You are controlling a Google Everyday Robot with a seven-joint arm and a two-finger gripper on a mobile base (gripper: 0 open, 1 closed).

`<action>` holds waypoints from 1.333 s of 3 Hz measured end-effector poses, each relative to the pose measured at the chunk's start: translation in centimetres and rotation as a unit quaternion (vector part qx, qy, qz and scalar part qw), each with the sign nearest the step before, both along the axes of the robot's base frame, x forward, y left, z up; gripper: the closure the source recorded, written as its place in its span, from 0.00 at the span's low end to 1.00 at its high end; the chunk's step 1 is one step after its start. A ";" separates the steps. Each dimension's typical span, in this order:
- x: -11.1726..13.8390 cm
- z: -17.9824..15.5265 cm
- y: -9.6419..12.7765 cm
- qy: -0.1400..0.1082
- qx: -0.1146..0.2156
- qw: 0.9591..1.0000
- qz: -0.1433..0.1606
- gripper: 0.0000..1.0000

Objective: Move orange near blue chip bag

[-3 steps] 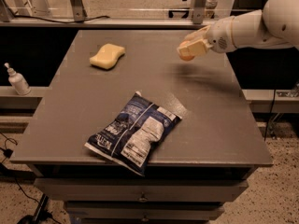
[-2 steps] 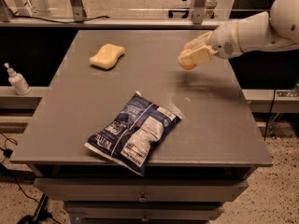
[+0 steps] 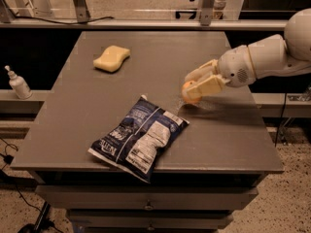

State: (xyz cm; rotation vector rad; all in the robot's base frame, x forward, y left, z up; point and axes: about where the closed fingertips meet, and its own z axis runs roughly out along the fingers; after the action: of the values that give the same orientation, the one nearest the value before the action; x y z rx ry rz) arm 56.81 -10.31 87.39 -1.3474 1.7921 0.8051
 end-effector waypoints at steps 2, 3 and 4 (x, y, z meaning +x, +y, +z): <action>-5.4 0.9 4.2 0.006 0.047 0.996 0.073 1.00; -6.9 0.5 5.6 -0.012 0.045 0.994 0.094 1.00; -7.6 -0.3 6.4 -0.033 0.038 0.993 0.110 1.00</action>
Offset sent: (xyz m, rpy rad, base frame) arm -0.0807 0.0595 0.0179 0.1481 -0.0058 0.2124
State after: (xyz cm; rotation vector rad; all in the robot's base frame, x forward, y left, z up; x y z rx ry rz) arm 49.17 -3.89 87.14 -1.5196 1.5649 0.9249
